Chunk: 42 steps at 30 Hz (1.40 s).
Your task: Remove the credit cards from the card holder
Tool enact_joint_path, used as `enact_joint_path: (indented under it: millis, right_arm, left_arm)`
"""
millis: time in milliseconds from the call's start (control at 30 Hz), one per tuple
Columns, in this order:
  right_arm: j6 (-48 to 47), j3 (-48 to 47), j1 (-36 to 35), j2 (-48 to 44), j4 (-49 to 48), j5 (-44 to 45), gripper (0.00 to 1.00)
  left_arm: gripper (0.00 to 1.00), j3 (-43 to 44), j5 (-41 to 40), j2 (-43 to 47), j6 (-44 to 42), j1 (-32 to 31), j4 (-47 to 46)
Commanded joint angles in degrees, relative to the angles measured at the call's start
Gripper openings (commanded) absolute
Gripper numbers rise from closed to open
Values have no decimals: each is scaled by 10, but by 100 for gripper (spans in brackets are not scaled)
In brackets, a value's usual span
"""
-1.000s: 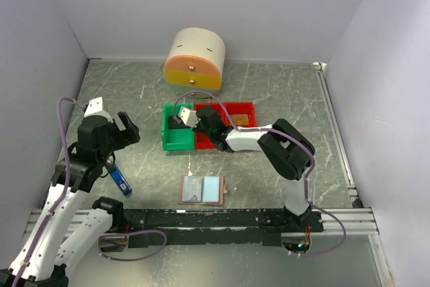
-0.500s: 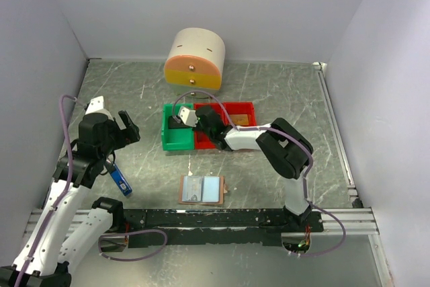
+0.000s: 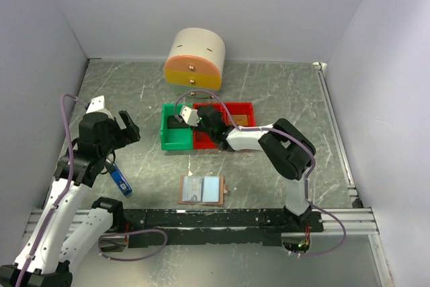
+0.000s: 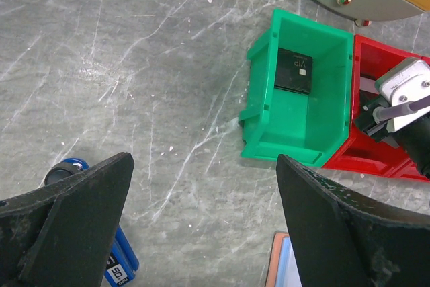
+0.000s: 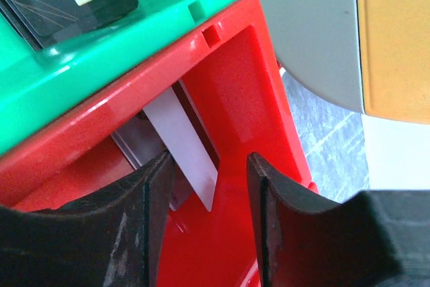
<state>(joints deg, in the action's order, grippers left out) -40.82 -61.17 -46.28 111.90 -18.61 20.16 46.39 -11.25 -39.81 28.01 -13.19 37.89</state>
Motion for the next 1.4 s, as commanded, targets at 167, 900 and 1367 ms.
enact_joint_path:
  millis: [167, 900, 1367]
  right_arm:
    - [7, 23, 1, -15, -8, -2, 54]
    - [51, 14, 1, -94, -2, -37, 63]
    - [527, 156, 1, -392, -123, 4, 89]
  left_arm:
    - [99, -2, 16, -7, -9, 7, -14]
    - [100, -3, 15, -15, -8, 7, -13]
    - [100, 1, -1, -10, -3, 7, -7]
